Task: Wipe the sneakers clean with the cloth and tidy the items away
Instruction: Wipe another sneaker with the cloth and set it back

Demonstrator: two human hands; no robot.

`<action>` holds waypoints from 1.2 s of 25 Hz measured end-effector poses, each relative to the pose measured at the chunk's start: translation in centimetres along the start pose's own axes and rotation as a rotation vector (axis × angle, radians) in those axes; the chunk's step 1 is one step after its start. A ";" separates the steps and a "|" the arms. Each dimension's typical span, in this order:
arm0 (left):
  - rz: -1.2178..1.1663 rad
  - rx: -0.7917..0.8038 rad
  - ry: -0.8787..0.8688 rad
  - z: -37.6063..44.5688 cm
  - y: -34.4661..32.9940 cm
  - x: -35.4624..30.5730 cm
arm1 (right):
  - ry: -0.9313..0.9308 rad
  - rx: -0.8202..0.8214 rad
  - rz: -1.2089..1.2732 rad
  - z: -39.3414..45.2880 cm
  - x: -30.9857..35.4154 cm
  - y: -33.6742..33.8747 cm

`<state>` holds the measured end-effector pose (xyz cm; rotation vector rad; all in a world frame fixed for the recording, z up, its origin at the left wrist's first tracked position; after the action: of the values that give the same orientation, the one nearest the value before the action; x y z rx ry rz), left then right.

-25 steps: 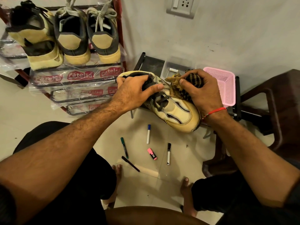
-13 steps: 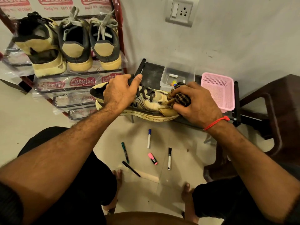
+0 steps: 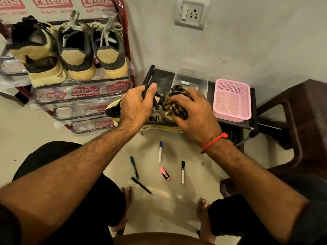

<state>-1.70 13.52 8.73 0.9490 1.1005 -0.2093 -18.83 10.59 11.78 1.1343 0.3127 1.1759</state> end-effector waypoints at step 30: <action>-0.604 0.767 0.561 -3.1 -2.7 -1.8 | 0.155 -0.292 0.129 -0.3 -0.5 1.0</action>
<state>-6.16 13.65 8.34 1.3685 1.8788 -0.9532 -19.85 10.29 12.34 0.8197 0.1792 1.3777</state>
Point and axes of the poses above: each hand's wrist, its own z-axis towards the middle knuckle, its own y-axis out of the back of the hand, x = y × z, the point moved 7 cm from there along z, towards the middle knuckle, and after that the axes turned 10 degrees about y, right-handed, at the moved point
